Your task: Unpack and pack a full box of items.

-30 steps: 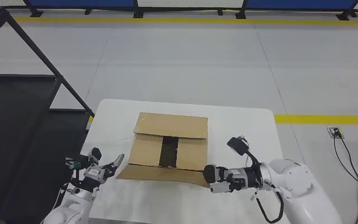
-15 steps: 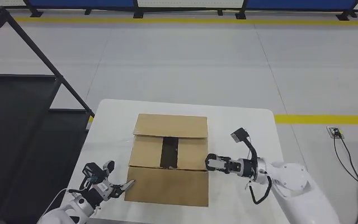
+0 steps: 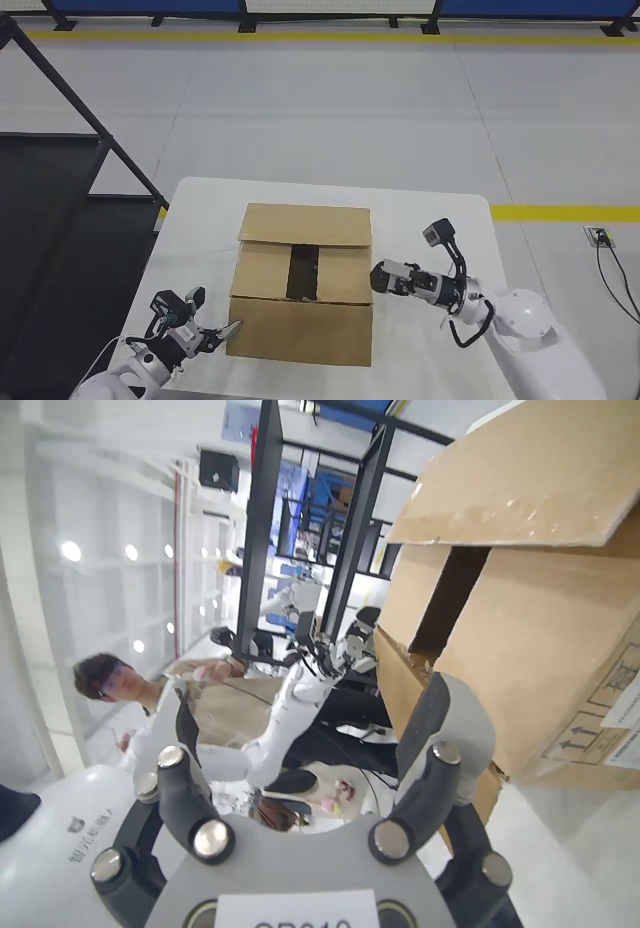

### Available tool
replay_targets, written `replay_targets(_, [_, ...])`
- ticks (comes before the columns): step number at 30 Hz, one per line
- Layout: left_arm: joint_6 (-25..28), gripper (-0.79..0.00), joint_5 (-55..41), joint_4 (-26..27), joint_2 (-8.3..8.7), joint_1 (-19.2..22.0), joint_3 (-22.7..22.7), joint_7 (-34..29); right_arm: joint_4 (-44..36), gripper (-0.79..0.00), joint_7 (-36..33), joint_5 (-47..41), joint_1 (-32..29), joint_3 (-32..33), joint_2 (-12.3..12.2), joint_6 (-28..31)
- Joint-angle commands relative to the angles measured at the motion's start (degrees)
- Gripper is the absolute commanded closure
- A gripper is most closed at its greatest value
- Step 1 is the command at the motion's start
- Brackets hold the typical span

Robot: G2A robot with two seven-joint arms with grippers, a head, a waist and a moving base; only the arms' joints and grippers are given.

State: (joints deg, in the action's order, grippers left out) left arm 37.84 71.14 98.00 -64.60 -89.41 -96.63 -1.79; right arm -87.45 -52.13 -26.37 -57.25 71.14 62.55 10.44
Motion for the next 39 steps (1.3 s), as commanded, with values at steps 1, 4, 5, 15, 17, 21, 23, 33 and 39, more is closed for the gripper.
replay_targets(1, [-0.1, -0.785, -0.1, 0.2, 0.01, -0.1, 0.3, 0.1, 3.1, -0.785, 3.4, -1.5, 2.7, -2.3, 0.7, -4.5])
replay_targets(4, [-0.6, -0.785, 0.2, 0.4, 0.09, -0.3, 0.3, 0.5, 8.6, -0.785, 4.2, -2.5, 7.0, -5.1, 1.6, -8.1])
replay_targets(5, [-0.8, -0.785, 0.3, 0.5, 0.11, -0.3, 0.2, 0.7, 10.3, -0.785, 4.3, -2.8, 8.4, -5.8, 1.9, -8.8])
replay_targets(15, [-2.4, -0.785, 0.1, 0.9, 0.22, -1.0, 0.8, 1.4, 20.3, -0.785, 4.6, -8.4, 17.6, -12.1, 5.1, -7.1])
replay_targets(17, [-2.6, -0.785, 0.1, 0.9, 0.23, -1.1, 1.0, 1.4, 21.8, -0.785, 6.3, -9.5, 19.9, -13.1, 6.0, -5.8])
replay_targets(21, [-2.9, -0.785, 0.3, 1.0, 0.28, -1.4, 1.6, 1.3, 27.1, -0.785, 9.3, -11.8, 26.1, -15.4, 8.0, -5.0])
replay_targets(23, [-3.1, -0.785, 0.6, 1.4, 0.3, -1.6, 1.8, 1.4, 31.0, -0.785, 10.4, -13.3, 29.6, -16.4, 9.2, -4.6])
replay_targets(33, [-3.1, -0.785, 0.8, 1.9, 0.39, -2.1, 1.9, 1.5, 34.1, -0.785, 12.1, -12.2, 32.3, -18.0, 10.1, -4.5])
replay_targets(39, [-3.1, -0.785, 0.8, 1.9, 0.39, -2.1, 1.9, 1.5, 34.1, -0.785, 12.1, -12.2, 32.3, -18.0, 10.1, -4.5])
